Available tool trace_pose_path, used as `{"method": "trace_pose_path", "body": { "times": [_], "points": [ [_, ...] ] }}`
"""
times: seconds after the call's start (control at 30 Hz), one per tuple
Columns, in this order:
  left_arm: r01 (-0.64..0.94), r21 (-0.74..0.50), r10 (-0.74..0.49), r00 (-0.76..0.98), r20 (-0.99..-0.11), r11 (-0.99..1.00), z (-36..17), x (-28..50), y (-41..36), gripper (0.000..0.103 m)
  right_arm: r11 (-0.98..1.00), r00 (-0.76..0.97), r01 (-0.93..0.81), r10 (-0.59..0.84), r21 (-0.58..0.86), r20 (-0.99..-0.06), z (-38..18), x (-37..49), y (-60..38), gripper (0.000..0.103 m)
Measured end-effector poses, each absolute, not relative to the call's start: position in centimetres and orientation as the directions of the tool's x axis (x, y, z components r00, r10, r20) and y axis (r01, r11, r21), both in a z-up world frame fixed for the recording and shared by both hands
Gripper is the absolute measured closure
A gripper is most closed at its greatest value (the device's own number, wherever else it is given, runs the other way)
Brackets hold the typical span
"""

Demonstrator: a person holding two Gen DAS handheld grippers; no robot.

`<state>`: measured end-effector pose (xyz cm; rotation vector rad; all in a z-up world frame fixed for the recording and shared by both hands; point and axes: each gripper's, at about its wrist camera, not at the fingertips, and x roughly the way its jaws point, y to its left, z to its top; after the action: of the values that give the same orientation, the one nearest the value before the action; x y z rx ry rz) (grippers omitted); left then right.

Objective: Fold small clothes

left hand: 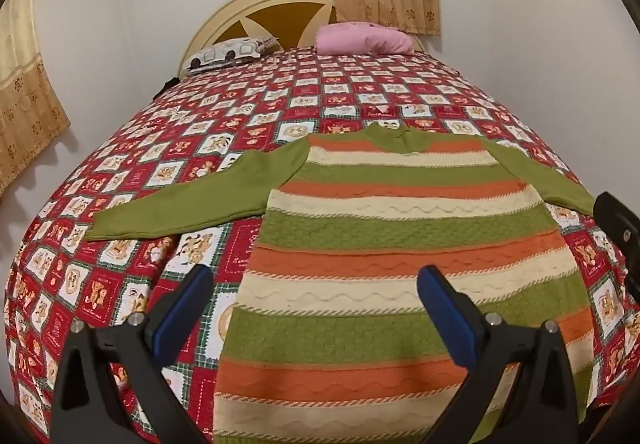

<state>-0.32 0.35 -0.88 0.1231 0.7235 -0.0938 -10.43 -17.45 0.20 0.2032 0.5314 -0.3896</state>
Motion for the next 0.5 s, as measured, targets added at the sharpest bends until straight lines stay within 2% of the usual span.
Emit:
{"method": "trace_pose_path", "body": {
  "times": [0.5],
  "points": [
    [0.129,0.072,-0.048,0.741,-0.67,0.989,-1.14,-0.3,0.59,0.0,0.905,0.778,0.419,-0.318,0.071,-0.541,0.41,-9.89,-17.44,0.001]
  ]
}}
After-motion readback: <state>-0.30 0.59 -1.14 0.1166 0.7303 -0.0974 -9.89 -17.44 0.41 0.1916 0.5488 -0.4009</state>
